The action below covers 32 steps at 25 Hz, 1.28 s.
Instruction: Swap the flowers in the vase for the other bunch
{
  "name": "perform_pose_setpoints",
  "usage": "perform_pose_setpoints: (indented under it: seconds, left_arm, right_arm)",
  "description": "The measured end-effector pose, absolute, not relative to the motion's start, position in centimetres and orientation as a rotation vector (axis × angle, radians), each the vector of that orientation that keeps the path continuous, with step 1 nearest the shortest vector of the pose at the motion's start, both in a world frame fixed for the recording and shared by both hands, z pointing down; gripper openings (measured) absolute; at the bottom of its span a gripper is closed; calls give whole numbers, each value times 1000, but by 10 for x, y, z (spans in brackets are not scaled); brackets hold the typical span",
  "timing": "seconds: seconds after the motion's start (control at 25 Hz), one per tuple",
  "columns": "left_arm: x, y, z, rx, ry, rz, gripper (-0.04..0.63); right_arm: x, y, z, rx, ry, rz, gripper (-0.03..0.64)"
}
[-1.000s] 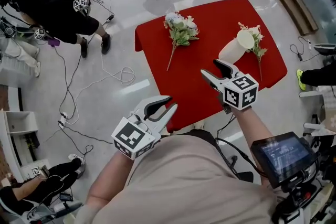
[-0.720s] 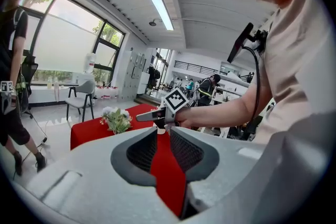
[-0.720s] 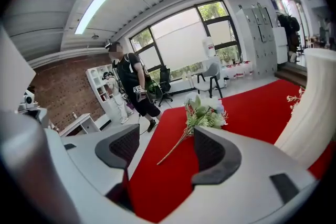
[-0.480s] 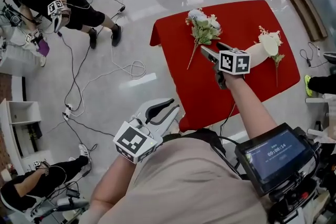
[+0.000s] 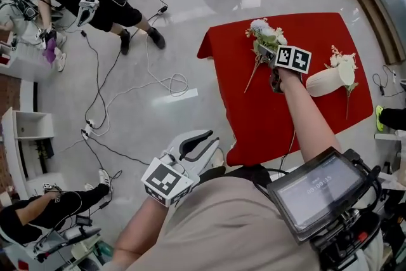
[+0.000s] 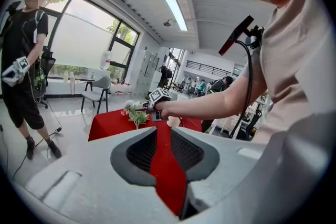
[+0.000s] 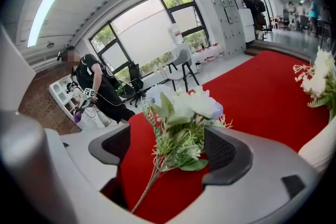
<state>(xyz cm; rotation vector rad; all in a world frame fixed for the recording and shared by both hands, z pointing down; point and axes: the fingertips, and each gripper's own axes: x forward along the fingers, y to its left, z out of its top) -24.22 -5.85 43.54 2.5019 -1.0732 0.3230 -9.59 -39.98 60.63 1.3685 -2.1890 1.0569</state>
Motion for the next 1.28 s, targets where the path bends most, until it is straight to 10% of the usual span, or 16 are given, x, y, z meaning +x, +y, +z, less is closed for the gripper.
perform_pose_setpoints:
  seconds: [0.36, 0.68, 1.28]
  left_arm:
    - [-247, -53, 437, 2450, -1135, 325, 63]
    - [-264, -54, 443, 2417, -1140, 312, 63]
    - [-236, -60, 431, 2506, -1055, 323, 63]
  right_arm:
    - [-81, -431, 640, 1499, -2043, 1104, 427]
    - [-78, -426, 645, 1505, -2047, 1138, 146]
    - [-89, -399, 573, 1445, -2289, 1081, 54]
